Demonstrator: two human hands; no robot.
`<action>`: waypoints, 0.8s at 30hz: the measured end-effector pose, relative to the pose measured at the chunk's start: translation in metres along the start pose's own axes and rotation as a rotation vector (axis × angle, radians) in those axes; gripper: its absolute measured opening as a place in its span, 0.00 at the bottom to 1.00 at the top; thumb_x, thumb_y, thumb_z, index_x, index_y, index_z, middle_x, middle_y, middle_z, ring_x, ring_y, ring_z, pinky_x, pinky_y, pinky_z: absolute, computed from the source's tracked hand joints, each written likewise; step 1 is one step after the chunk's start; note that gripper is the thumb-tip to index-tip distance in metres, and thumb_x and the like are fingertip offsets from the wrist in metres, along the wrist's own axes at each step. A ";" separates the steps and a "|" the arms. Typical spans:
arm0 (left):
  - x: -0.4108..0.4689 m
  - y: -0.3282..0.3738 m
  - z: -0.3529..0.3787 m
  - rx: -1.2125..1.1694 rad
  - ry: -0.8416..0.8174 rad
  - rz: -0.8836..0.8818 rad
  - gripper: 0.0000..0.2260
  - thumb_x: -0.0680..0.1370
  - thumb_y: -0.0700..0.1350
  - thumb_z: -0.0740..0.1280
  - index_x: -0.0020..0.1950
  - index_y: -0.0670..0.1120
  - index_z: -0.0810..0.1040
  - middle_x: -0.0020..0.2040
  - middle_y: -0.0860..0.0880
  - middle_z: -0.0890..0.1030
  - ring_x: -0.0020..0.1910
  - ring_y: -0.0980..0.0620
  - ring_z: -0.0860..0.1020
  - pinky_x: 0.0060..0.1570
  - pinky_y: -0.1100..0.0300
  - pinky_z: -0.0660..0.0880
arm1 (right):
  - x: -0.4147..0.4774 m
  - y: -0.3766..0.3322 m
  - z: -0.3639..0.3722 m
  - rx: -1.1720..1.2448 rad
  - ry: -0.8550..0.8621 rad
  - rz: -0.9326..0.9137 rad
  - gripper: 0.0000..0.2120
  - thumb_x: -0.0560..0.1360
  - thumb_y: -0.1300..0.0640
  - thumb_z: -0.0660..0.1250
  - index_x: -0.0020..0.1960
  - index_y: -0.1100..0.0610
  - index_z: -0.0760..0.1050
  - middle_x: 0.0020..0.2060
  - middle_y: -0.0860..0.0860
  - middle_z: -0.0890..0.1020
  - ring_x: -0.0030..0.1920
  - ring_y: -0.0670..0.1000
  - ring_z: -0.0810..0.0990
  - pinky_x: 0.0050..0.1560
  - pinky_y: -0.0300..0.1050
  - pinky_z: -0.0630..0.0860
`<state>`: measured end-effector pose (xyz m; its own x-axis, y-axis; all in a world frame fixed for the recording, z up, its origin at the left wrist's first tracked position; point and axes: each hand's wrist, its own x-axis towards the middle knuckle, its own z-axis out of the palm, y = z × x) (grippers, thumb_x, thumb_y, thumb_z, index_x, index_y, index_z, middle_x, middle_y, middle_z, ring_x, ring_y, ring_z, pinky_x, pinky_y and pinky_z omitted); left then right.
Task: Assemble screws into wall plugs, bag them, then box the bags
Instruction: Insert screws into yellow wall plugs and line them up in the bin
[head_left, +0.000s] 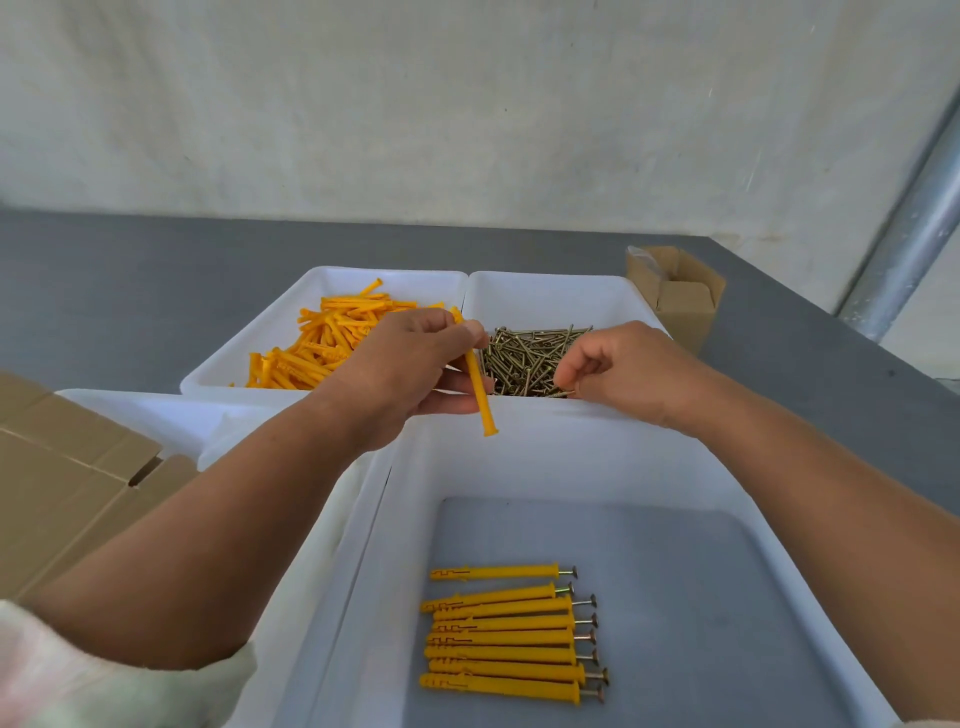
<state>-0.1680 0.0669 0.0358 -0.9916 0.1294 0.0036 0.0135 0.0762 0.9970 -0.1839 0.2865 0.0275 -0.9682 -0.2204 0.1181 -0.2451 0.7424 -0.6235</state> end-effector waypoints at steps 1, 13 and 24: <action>0.000 -0.001 0.000 0.012 -0.012 -0.009 0.08 0.81 0.44 0.65 0.49 0.40 0.80 0.31 0.51 0.81 0.38 0.49 0.84 0.36 0.58 0.81 | 0.001 -0.001 0.000 0.019 0.023 -0.008 0.14 0.73 0.65 0.70 0.39 0.45 0.81 0.40 0.46 0.84 0.44 0.46 0.82 0.48 0.42 0.78; -0.002 -0.007 0.005 0.072 -0.092 -0.079 0.09 0.81 0.44 0.64 0.55 0.40 0.80 0.46 0.44 0.84 0.41 0.51 0.84 0.39 0.58 0.81 | -0.003 -0.023 0.000 0.477 0.064 -0.159 0.14 0.74 0.73 0.67 0.43 0.53 0.80 0.35 0.49 0.85 0.42 0.49 0.86 0.43 0.39 0.81; -0.006 -0.002 0.008 0.076 -0.114 -0.063 0.09 0.81 0.43 0.64 0.53 0.40 0.81 0.43 0.45 0.85 0.40 0.52 0.83 0.44 0.56 0.82 | -0.012 -0.037 0.005 -0.165 -0.010 -0.166 0.16 0.77 0.62 0.66 0.59 0.43 0.76 0.40 0.39 0.82 0.46 0.40 0.78 0.51 0.45 0.77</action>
<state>-0.1615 0.0742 0.0330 -0.9698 0.2330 -0.0717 -0.0341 0.1615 0.9863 -0.1627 0.2585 0.0457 -0.9135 -0.3540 0.2004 -0.4067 0.7886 -0.4612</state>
